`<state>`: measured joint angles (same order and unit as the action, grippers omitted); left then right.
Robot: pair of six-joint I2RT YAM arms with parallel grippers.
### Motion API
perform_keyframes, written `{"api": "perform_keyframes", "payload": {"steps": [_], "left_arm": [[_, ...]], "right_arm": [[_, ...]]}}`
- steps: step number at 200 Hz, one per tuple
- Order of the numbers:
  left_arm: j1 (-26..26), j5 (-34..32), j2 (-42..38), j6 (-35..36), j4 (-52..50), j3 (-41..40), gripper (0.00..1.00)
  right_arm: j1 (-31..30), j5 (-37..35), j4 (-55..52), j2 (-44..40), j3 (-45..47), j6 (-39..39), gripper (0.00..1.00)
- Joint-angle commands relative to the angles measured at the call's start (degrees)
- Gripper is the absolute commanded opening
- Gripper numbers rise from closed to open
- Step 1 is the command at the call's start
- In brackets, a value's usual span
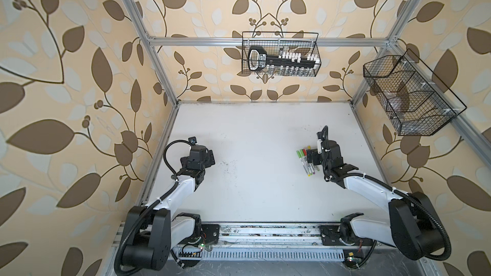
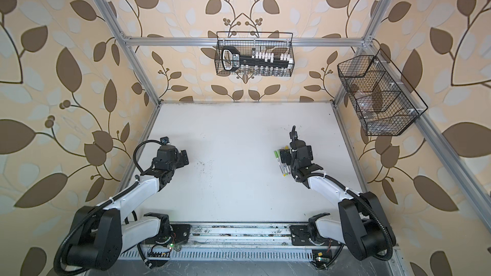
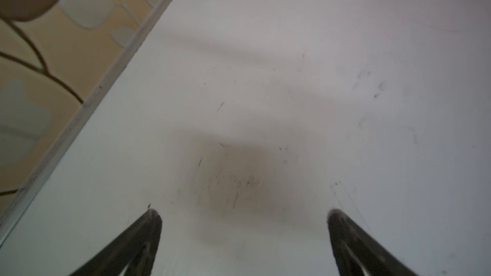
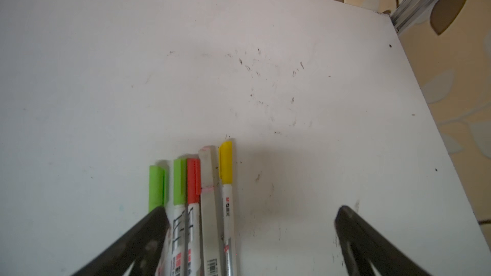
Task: Insert pens into pen caps
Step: Reset both arms
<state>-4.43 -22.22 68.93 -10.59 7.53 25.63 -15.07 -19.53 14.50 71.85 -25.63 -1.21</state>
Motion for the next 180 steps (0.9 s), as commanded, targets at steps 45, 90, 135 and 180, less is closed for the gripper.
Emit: {"api": "perform_keyframes", "payload": {"steps": [45,90,135,180], "left_arm": [[0.56,-8.0,15.55,4.66,21.66,3.9,0.99],[1.28,-5.96,15.55,4.62,27.74,0.31,0.99],[1.66,-4.13,18.86,6.6,50.63,-9.52,0.99],[1.7,-3.62,17.34,5.62,38.8,-4.99,0.99]], "right_arm": [[6.09,2.55,30.11,-0.17,9.87,-3.01,1.0],[8.96,6.16,32.38,2.05,10.41,-0.98,1.0],[12.43,14.27,46.05,5.12,16.51,-0.3,1.0],[13.22,11.73,42.55,5.06,15.14,1.83,1.0]]}}
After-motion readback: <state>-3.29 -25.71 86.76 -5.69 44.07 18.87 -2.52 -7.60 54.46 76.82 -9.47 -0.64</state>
